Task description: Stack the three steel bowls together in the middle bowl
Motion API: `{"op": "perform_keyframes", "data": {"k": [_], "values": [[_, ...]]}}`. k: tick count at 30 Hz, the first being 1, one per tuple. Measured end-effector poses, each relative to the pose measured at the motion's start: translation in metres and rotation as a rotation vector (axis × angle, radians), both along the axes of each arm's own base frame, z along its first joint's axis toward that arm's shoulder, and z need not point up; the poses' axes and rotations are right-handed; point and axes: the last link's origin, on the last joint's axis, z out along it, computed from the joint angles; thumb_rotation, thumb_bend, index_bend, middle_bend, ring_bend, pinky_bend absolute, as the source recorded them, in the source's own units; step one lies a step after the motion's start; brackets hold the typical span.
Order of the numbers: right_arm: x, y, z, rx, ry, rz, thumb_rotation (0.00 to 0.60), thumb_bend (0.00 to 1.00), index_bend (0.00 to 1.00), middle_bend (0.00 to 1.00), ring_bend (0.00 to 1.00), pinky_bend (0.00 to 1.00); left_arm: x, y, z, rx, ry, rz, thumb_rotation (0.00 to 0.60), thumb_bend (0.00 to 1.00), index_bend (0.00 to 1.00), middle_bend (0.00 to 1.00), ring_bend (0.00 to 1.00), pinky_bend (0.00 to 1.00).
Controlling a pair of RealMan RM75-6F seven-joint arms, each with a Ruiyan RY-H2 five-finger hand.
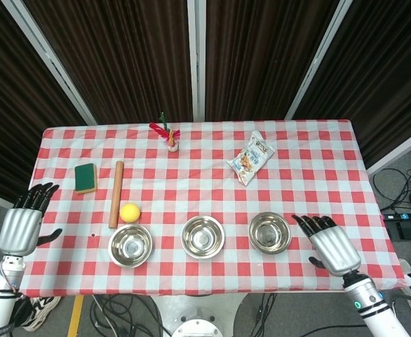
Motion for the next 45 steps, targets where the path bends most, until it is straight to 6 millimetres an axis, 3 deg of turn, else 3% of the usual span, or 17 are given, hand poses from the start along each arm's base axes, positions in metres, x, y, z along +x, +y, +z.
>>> {"op": "perform_keyframes", "data": {"k": [4, 7, 14, 18, 23, 45], "values": [[0.009, -0.002, -0.016, 0.046, 0.043, 0.046, 0.6, 0.03, 0.29, 0.29, 0.54, 0.57, -0.006, -0.003, 0.002, 0.005, -0.004, 0.014, 0.6, 0.04, 0.17, 0.22, 0.14, 0.2], [0.012, -0.005, -0.025, 0.073, 0.074, 0.059, 0.6, 0.04, 0.31, 0.31, 0.58, 0.6, -0.009, -0.004, 0.003, 0.008, -0.009, 0.02, 0.6, 0.04, 0.17, 0.22, 0.14, 0.2], [0.005, -0.015, -0.045, 0.102, 0.119, 0.035, 0.6, 0.05, 0.35, 0.34, 0.56, 0.6, -0.016, -0.005, 0.004, 0.01, -0.014, 0.034, 0.6, 0.04, 0.17, 0.22, 0.14, 0.2], [0.004, -0.02, -0.053, 0.105, 0.115, 0.029, 0.6, 0.05, 0.35, 0.39, 0.46, 0.5, -0.019, -0.005, 0.003, 0.003, -0.014, 0.039, 0.6, 0.04, 0.17, 0.22, 0.14, 0.2], [0.004, -0.026, -0.063, 0.131, 0.11, 0.03, 0.6, 0.07, 0.35, 0.4, 0.46, 0.46, -0.022, -0.004, 0.003, 0.0, -0.014, 0.042, 0.6, 0.04, 0.17, 0.22, 0.14, 0.2], [0.001, -0.045, -0.102, 0.207, 0.103, 0.037, 0.6, 0.11, 0.43, 0.45, 0.46, 0.48, -0.031, 0.0, 0.004, -0.001, 0.009, 0.057, 0.6, 0.04, 0.17, 0.22, 0.14, 0.2]]}}
